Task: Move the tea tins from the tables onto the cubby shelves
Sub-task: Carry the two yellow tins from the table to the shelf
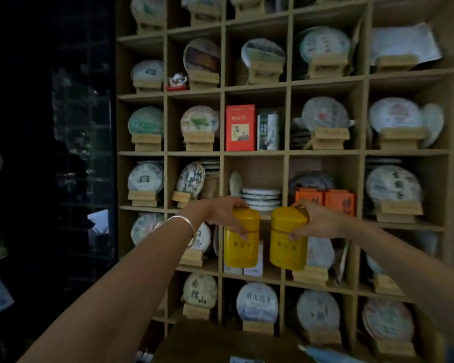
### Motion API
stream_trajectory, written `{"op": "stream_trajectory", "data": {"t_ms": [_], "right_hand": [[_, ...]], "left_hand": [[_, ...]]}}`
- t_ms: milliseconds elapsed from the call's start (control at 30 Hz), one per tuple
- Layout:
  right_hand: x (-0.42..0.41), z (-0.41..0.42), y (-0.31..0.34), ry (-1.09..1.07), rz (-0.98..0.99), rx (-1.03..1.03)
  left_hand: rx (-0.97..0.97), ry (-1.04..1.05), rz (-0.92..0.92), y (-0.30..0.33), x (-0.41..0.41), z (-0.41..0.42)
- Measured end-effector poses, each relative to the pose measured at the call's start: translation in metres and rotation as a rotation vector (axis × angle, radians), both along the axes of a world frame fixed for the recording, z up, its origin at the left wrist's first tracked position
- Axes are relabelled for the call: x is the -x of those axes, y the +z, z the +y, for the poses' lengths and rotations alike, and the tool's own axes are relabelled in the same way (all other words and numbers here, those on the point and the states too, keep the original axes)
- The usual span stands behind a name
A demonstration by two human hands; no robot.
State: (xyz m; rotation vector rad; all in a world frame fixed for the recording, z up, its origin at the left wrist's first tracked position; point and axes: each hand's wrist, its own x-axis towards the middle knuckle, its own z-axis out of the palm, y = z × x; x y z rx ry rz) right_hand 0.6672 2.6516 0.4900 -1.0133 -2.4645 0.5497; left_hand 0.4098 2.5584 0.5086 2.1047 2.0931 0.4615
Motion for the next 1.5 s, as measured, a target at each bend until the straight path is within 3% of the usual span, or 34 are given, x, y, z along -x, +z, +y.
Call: {"op": "stream_trajectory", "data": {"t_ms": [233,433,1000,1133,1333,1500], "right_hand": [[0.037,0.094,0.029,0.055,0.007,-0.051],[0.078,0.164,0.040,0.051,0.035,-0.029],[0.187,0.308,0.042,-0.153,-0.100,0.050],[0.204,0.326,0.036,-0.162,-0.096,0.110],[0.231,0.344,0.025,-0.074,-0.018,0.135],[0.231,0.347,0.019,-0.063,0.049,0.133]], "left_hand": [[-0.097,0.088,0.000,0.049,0.032,0.078],[-0.086,0.128,0.020,0.054,0.063,0.140],[0.041,-0.031,0.230,0.061,0.148,0.341],[0.137,-0.023,0.316,0.058,0.158,0.362],[0.162,0.085,0.601,0.053,0.151,0.370],[0.151,0.104,0.646,0.051,0.150,0.367]]}}
